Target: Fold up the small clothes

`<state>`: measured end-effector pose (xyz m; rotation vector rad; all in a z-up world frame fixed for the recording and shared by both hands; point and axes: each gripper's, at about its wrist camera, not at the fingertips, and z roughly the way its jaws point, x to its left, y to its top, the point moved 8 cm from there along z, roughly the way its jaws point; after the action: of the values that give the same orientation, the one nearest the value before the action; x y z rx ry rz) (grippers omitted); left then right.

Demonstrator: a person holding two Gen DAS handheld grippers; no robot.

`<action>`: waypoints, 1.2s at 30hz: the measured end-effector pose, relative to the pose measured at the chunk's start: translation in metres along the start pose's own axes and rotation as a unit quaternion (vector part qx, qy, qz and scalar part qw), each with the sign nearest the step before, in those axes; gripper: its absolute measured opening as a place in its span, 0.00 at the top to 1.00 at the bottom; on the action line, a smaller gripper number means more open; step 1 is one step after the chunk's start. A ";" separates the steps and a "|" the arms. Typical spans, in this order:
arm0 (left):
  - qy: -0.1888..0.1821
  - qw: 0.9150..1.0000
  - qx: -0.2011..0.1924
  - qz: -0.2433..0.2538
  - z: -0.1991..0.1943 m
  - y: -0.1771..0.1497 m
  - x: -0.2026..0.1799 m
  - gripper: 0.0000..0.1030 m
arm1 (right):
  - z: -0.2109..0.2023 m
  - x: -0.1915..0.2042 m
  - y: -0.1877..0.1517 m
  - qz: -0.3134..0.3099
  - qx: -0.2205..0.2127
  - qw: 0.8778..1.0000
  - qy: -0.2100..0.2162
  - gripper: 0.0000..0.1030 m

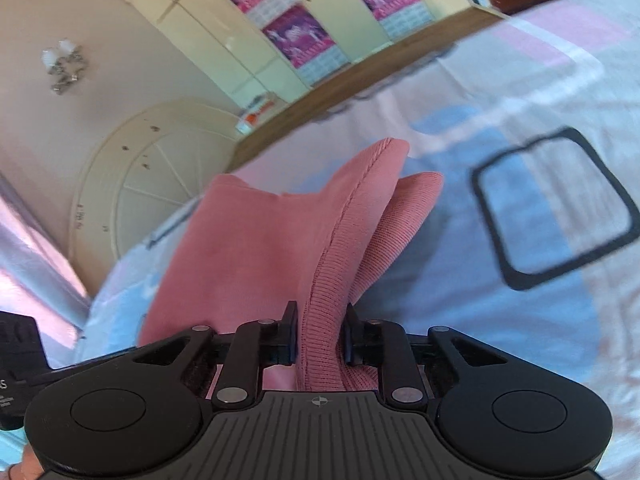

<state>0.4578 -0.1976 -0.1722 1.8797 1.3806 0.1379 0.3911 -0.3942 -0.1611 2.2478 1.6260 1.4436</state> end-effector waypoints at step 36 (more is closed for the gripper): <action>0.096 0.992 -0.041 -0.076 -0.189 -0.030 0.388 0.48 | 0.256 0.270 -0.118 -0.048 0.055 0.997 -0.018 0.80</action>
<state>0.4952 0.2329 -0.1955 1.7214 1.6169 0.3016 0.4839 -0.0161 -0.1886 2.2032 1.8176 1.3149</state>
